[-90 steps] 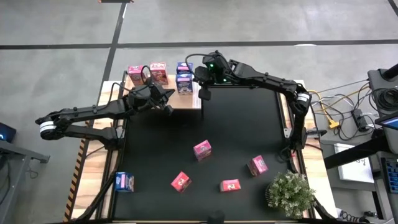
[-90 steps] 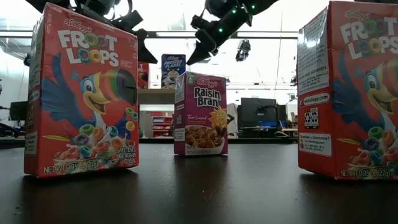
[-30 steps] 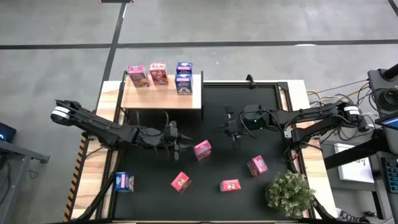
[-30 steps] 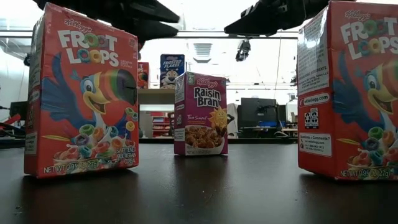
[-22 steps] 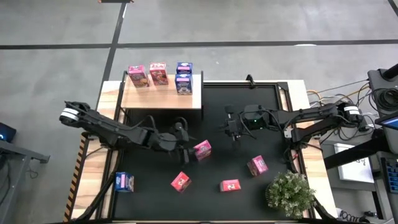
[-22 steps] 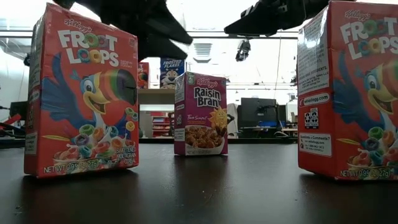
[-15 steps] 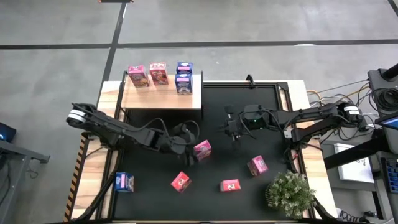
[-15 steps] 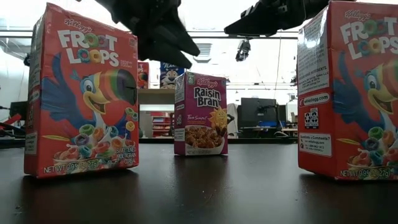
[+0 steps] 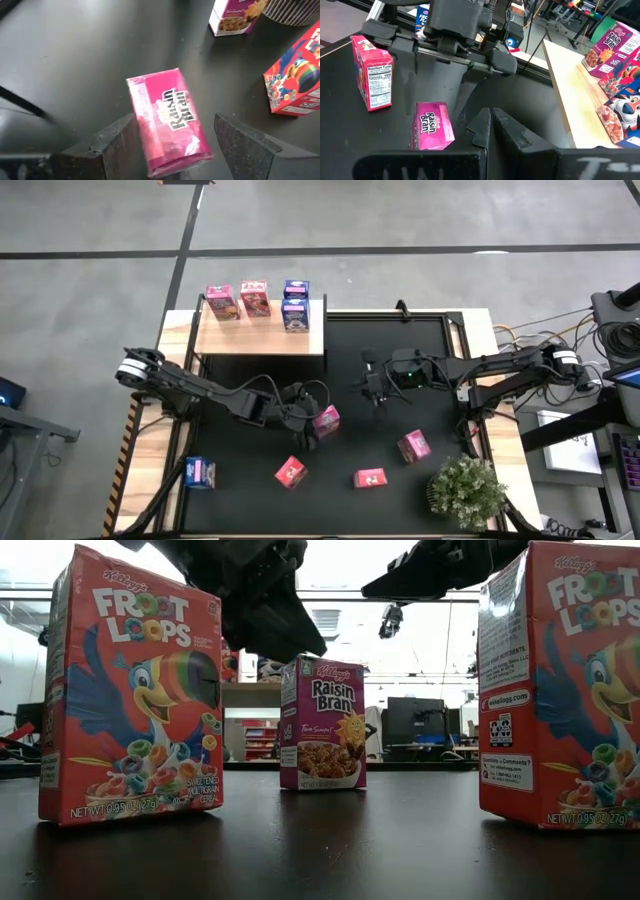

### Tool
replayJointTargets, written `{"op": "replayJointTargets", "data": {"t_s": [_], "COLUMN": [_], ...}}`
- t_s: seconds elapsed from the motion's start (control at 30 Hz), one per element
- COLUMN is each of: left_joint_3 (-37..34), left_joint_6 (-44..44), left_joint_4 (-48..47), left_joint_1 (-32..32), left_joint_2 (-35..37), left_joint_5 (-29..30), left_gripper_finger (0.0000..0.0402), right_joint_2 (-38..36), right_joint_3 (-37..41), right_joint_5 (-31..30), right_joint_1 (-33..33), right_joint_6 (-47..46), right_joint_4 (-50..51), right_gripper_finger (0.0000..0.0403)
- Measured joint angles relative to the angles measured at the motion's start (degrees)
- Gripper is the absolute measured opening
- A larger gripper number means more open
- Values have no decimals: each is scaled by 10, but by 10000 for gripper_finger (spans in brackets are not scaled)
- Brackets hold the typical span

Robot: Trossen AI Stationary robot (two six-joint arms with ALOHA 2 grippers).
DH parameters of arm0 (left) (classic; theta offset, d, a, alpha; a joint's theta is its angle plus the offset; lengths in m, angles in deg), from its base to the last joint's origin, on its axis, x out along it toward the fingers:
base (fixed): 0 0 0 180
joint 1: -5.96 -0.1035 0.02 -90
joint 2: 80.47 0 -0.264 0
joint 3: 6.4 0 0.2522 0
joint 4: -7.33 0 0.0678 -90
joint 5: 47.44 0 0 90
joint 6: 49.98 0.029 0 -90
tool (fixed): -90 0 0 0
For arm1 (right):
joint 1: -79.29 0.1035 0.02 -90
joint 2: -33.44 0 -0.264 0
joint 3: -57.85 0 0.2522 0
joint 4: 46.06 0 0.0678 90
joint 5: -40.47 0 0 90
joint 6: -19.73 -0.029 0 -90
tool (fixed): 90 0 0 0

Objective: Stack cereal on shelf
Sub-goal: Align the left purple cereal box with the other purple cereal box on the shelf

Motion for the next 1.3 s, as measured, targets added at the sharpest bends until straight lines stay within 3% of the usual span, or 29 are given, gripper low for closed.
{"op": "replayJointTargets", "data": {"t_s": [0.8,1.0,1.3], "left_joint_3": [14,66,125], "left_joint_6": [26,83,198], "left_joint_4": [-18,-131,-362], "left_joint_1": [0,0,-17], "left_joint_2": [-7,40,184], "left_joint_5": [-9,-10,-12], "left_gripper_finger": [150,149,149], "right_joint_2": [0,0,0], "right_joint_3": [0,1,5], "right_joint_5": [0,0,0], "right_joint_1": [0,0,0], "right_joint_6": [-12,-11,-10], "right_joint_4": [0,1,1], "right_gripper_finger": [12,12,12]}}
